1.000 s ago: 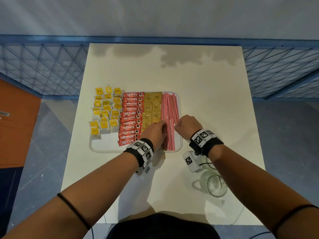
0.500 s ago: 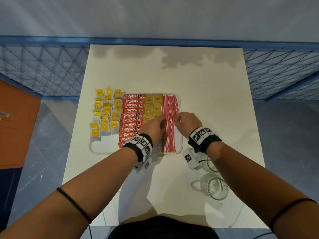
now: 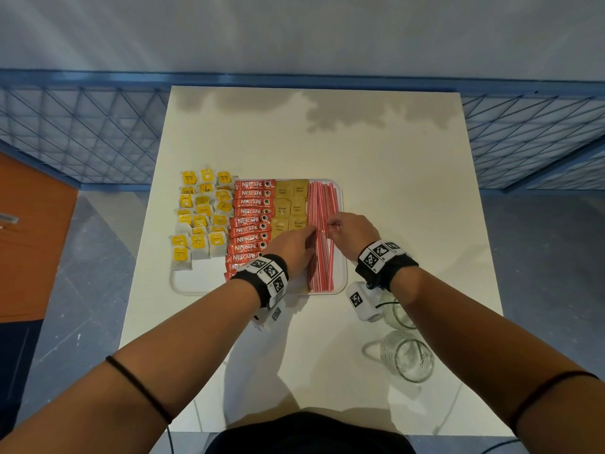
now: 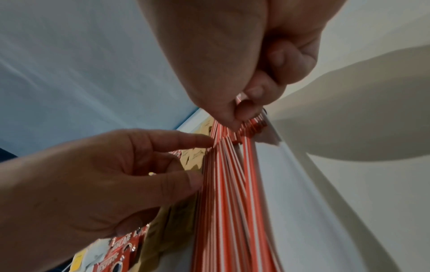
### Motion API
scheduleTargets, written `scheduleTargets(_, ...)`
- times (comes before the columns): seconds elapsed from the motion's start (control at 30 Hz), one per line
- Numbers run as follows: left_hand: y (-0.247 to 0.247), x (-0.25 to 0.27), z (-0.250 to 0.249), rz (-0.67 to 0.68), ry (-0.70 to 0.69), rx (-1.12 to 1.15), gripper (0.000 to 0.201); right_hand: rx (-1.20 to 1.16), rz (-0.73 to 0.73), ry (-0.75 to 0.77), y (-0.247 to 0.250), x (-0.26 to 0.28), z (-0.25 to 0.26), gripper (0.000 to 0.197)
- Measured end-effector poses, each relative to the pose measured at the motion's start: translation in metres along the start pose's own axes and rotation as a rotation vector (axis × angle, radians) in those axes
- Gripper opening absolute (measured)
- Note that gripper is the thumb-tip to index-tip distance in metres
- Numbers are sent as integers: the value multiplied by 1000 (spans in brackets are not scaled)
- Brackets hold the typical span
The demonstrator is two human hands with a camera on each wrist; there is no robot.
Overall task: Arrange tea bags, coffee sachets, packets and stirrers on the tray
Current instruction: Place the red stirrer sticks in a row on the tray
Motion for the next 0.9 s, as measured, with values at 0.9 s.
scheduleTargets(0.9, -10, 75, 53, -309, 244, 352, 21, -122, -47, -153, -17, 58, -9, 27)
Point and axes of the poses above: each hand's wrist, its own x-axis away from the middle knuckle, its own y-axis out of the back of the hand, z = x × y, the point moved 2 cm from there along -x, towards the middle knuckle, and after that the axes turned 15 degrees about z, right-handed, at the moved point
